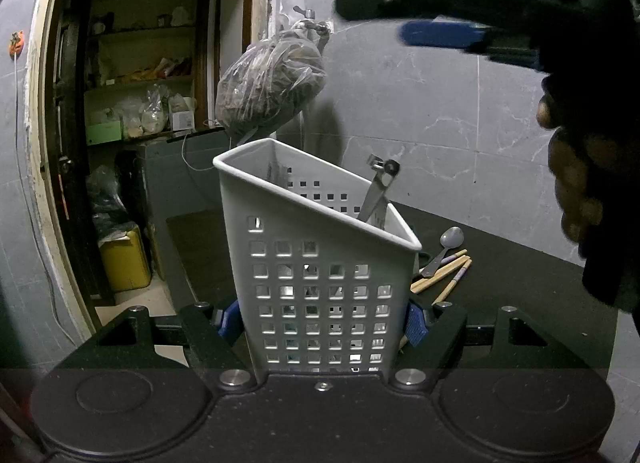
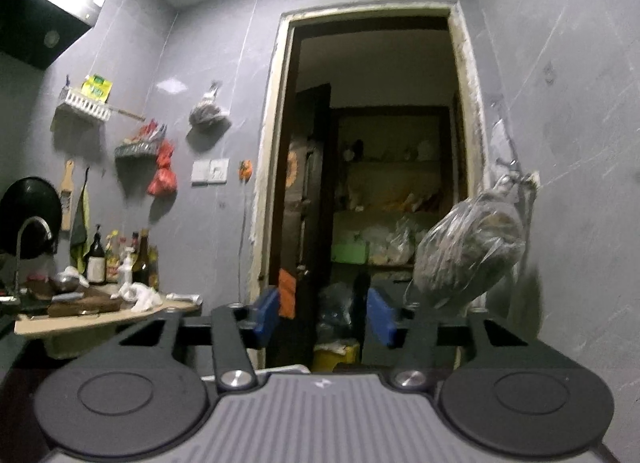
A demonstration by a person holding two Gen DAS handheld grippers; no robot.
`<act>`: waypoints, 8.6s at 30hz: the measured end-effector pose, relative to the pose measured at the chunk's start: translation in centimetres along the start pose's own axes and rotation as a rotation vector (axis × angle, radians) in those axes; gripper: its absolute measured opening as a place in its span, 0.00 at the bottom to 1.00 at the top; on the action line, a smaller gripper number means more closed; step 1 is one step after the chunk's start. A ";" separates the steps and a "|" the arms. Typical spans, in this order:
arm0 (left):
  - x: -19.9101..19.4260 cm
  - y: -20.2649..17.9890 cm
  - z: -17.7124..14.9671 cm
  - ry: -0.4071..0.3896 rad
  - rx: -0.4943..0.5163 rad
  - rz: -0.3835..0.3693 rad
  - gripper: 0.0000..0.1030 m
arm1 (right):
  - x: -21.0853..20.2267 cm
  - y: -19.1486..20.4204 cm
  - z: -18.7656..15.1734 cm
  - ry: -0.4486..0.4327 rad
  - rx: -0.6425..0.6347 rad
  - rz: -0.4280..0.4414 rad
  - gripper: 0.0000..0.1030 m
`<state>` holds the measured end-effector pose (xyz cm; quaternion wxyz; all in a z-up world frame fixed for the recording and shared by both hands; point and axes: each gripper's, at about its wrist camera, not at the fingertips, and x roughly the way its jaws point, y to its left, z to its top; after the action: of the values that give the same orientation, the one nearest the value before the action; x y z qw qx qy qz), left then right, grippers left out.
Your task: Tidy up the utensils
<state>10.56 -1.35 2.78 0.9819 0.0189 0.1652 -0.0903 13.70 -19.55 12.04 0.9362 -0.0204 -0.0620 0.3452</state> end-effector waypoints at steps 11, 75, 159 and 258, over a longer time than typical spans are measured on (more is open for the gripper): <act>0.0 0.0 0.1 0.000 0.000 0.000 0.74 | -4.0 -4.2 1.0 -0.127 0.038 -0.238 1.00; 0.2 -0.3 0.3 0.002 0.000 -0.007 0.74 | 7.8 -23.9 -15.7 0.666 0.383 -0.577 0.89; 0.2 0.0 0.2 -0.001 -0.004 -0.006 0.74 | -7.1 -17.6 -15.7 0.622 0.244 -0.462 0.25; 0.3 0.2 0.0 0.000 -0.008 -0.002 0.74 | -1.3 3.7 0.9 -0.166 -0.169 -0.033 0.03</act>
<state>10.83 -1.15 2.67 0.9819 0.0147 0.1655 -0.0908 10.26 -17.56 12.53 0.9284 -0.0697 -0.1687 0.3237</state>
